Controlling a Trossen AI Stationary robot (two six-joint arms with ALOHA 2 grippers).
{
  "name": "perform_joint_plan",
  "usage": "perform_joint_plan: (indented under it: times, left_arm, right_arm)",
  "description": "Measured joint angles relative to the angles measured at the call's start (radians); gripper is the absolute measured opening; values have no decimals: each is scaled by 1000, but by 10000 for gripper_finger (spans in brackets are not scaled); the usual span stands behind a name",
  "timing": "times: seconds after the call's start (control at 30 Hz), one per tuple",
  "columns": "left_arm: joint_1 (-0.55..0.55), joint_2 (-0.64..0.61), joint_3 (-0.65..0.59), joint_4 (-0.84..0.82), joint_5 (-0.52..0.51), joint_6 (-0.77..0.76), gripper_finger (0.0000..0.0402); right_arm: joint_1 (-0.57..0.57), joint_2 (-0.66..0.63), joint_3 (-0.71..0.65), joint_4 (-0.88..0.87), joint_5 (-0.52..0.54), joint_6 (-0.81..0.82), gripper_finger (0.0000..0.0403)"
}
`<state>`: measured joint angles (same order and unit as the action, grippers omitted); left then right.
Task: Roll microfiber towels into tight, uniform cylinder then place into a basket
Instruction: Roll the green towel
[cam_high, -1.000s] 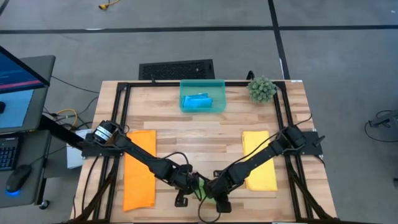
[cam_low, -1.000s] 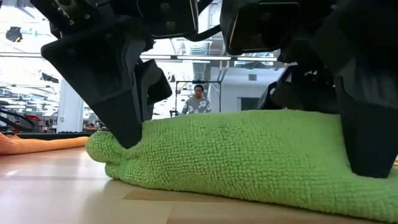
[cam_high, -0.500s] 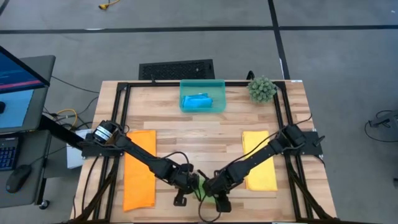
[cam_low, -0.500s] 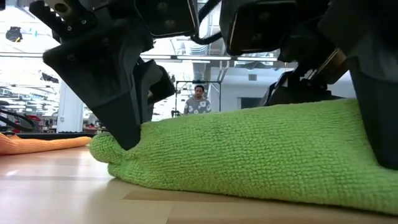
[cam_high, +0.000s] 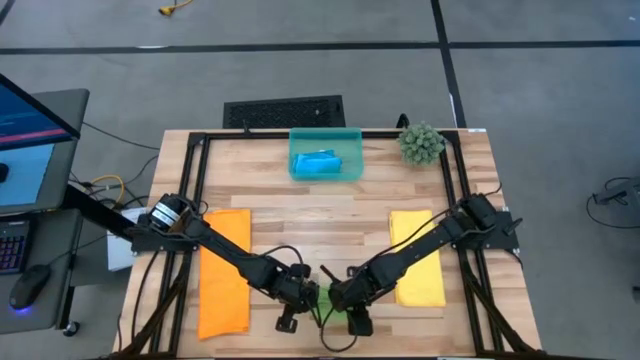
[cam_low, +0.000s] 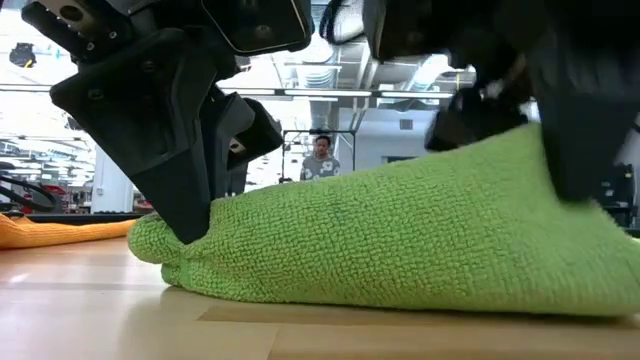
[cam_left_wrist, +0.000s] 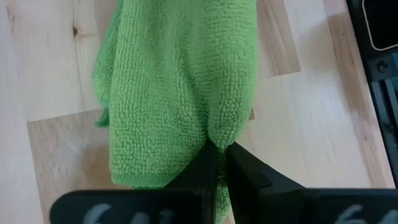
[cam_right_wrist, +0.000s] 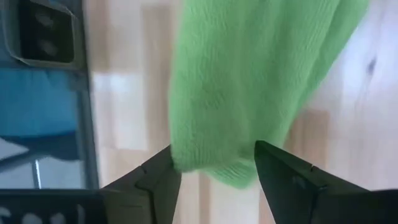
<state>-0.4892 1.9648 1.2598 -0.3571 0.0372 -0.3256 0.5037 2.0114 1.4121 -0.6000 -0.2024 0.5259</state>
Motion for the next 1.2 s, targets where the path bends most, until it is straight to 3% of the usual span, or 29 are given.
perform_joint_plan:
  times: [0.4,0.63,0.8,1.2]
  left_arm:
    - [0,0,0,-11,-15,-25,12]
    - [0,0,0,-11,-16,-26,13]
    - [0,-1,1,-11,-16,-26,13]
    - [0,-1,1,-11,-17,-34,13]
  right_arm:
    - [80,-115,1,-37,175,-8,224]
    - [176,-90,4,205,372,-192,224]
    - [210,-19,2,251,459,-298,223]
    - [187,40,1,139,522,-229,216]
